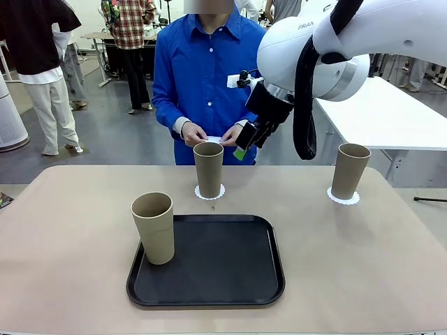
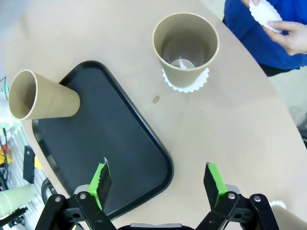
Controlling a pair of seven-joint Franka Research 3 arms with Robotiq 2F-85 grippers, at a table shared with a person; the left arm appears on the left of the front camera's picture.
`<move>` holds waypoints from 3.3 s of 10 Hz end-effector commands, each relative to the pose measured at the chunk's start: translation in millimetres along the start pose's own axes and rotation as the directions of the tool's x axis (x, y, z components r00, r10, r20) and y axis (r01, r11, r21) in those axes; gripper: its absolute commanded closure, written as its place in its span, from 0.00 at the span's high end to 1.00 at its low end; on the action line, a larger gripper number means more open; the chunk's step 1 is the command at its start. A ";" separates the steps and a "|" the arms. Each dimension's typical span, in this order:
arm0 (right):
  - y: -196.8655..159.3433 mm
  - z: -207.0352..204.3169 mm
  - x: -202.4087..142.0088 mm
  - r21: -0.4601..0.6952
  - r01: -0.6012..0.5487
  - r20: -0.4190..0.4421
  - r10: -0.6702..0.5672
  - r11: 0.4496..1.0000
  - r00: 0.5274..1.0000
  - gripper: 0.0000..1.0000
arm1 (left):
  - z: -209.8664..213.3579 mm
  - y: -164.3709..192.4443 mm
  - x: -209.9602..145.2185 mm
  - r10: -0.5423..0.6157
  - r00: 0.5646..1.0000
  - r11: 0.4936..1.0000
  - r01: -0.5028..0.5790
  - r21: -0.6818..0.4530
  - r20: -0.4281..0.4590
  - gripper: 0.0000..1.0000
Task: Place coasters on the table and set cups on them.
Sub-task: Take one Reusable plastic cup from the Flat Tray and place it on a coaster set by the human.
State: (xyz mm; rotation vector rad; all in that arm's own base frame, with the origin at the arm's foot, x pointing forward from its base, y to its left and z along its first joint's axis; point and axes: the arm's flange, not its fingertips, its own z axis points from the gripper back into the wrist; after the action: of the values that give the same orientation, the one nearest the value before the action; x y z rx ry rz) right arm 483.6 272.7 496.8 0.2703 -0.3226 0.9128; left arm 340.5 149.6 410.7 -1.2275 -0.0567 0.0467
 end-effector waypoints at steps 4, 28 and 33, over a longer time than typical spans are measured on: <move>-48.1 32.8 -110.0 -0.123 0.367 -0.156 -0.383 0.922 0.911 1.00 | 2.0 -1.4 -1.2 -0.007 1.000 1.000 0.007 -0.012 0.003 1.00; -234.0 53.3 -502.2 0.885 0.412 0.005 -0.888 0.218 0.460 1.00 | 2.0 -1.4 -1.2 -0.007 1.000 1.000 0.007 -0.012 0.003 1.00; -236.4 53.1 -512.1 0.876 0.427 0.003 -0.887 0.225 0.462 1.00 | 2.0 -1.4 -1.2 -0.007 1.000 1.000 0.007 -0.012 0.003 1.00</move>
State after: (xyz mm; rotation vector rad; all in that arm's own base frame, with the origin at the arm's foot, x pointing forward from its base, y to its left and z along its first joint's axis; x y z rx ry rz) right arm 376.8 -253.4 328.6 1.4560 -0.2206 -0.0659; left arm 340.5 149.9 410.5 -1.2279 -0.0565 0.0477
